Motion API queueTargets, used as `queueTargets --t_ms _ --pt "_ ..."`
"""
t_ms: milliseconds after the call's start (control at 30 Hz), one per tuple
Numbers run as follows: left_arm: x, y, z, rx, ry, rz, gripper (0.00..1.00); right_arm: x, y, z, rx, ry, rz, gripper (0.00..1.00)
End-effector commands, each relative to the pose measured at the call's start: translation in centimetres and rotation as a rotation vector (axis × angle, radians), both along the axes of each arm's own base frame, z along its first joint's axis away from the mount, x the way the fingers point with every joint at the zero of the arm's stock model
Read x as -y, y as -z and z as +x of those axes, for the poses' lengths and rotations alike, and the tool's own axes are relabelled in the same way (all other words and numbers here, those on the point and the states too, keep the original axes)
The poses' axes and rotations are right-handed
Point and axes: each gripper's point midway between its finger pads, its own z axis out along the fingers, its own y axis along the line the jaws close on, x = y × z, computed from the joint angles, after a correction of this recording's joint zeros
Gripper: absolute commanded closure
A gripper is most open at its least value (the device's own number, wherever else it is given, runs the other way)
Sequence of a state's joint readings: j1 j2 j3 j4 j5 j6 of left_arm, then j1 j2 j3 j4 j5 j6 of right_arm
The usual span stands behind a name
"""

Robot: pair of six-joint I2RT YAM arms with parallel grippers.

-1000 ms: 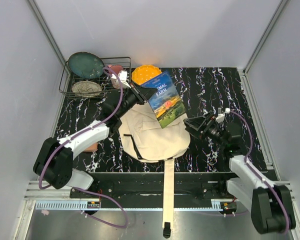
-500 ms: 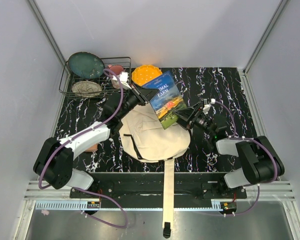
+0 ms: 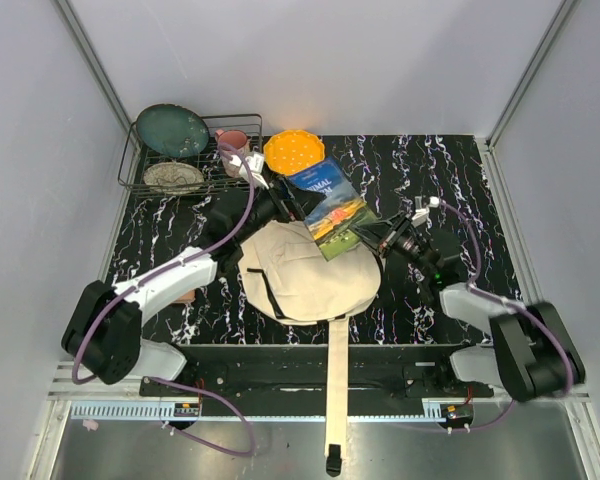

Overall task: Pack the student bag
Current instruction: Pick up the book from the center of the board, then place the book in the student bag.

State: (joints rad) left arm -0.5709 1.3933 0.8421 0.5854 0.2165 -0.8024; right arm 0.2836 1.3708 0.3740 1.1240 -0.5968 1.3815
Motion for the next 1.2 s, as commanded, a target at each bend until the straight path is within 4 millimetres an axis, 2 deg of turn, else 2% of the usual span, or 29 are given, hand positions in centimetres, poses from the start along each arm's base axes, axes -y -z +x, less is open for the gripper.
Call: queueTargets --t_ms 0,33,67,100,133,167,200,233,267,300,333,367,400,433,467,500,533,567,600,633,667,800,900,1033,1167 --pt "-1.4 -1.5 -2.4 0.171 0.012 0.169 0.01 3.1 0.4 1.1 -0.001 0.240 -0.214 1.00" --pt "-2.0 0.3 -2.6 0.161 0.002 0.246 0.01 4.1 -1.0 0.7 0.031 0.294 -0.238 1.00" --pt "-2.5 0.5 -3.1 0.171 -0.006 0.271 0.01 6.0 1.2 0.9 -0.049 0.381 -0.341 1.00" --pt "-1.9 1.0 -4.0 0.176 0.007 0.306 0.01 7.0 0.4 0.9 -0.050 0.435 -0.363 1.00" --pt "-3.2 3.0 -3.7 0.160 -0.078 0.438 0.01 8.2 -0.9 0.4 -0.028 0.494 -0.367 1.00" --pt "-3.5 3.4 -4.1 0.176 -0.123 0.502 0.01 10.1 0.4 0.2 -0.084 0.574 -0.446 1.00" --pt "-1.9 4.1 -5.9 0.197 -0.095 0.551 0.01 11.1 -0.6 0.1 -0.076 0.620 -0.462 1.00" --pt "-2.0 4.9 -6.2 0.211 -0.113 0.604 0.01 12.1 -1.0 -0.3 -0.079 0.659 -0.486 1.00" --pt "-1.1 5.5 -6.8 0.217 -0.084 0.616 0.01 13.6 -0.1 -0.7 -0.122 0.712 -0.554 1.00" --pt "0.7 5.9 -8.6 0.236 -0.015 0.619 0.01 14.3 -1.2 -0.7 -0.114 0.746 -0.568 1.00" --pt "1.4 6.1 -9.1 0.251 0.000 0.641 0.01 15.0 -1.5 -1.0 -0.118 0.770 -0.591 1.00" --pt "2.4 7.4 -9.6 0.251 0.028 0.685 0.01 16.3 -1.8 -1.3 -0.132 0.814 -0.643 1.00" --pt "3.8 8.2 -11.4 0.269 0.080 0.720 0.01 16.9 -2.1 -1.5 -0.137 0.837 -0.664 1.00" --pt "4.3 8.0 -11.5 0.297 0.070 0.753 0.01 17.5 -1.8 -1.9 -0.164 0.852 -0.702 1.00" --pt "5.1 9.4 -12.0 0.301 0.091 0.801 0.01 18.6 -2.6 -2.0 -0.159 0.899 -0.730 1.00" --pt "6.0 10.2 -13.3 0.327 0.130 0.847 0.01 19.2 -2.8 -2.3 -0.163 0.921 -0.749 1.00" --pt "6.5 10.0 -13.3 0.344 0.115 0.876 0.01 19.7 -2.6 -2.7 -0.179 0.932 -0.776 1.00" --pt "7.0 11.5 -13.6 0.347 0.130 0.932 0.01 20.3 -3.1 -2.8 -0.169 0.959 -0.791 1.00" --pt "7.7 12.2 -14.5 0.365 0.157 0.974 0.01 20.6 -3.5 -3.1 -0.161 0.972 -0.792 1.00" --pt "8.3 11.8 -14.5 0.380 0.152 0.979 0.01 20.8 -3.7 -3.3 -0.157 0.977 -0.795 1.00" --pt "8.8 13.0 -14.7 0.377 0.168 1.009 0.01 20.8 -3.9 -3.4 -0.152 0.979 -0.796 1.00" --pt "10.5 12.9 -15.8 0.406 0.210 0.967 0.01 20.7 -4.4 -3.7 -0.137 0.966 -0.795 1.00" --pt "11.3 13.2 -16.4 0.410 0.249 0.959 0.01 20.5 -4.2 -3.7 -0.138 0.956 -0.795 1.00" --pt "11.9 15.0 -16.8 0.406 0.281 1.009 0.01 20.1 -4.1 -3.5 -0.137 0.933 -0.790 1.00" --pt "13.2 14.9 -18.0 0.405 0.325 0.946 0.01 19.7 -3.8 -3.4 -0.139 0.915 -0.788 1.00"
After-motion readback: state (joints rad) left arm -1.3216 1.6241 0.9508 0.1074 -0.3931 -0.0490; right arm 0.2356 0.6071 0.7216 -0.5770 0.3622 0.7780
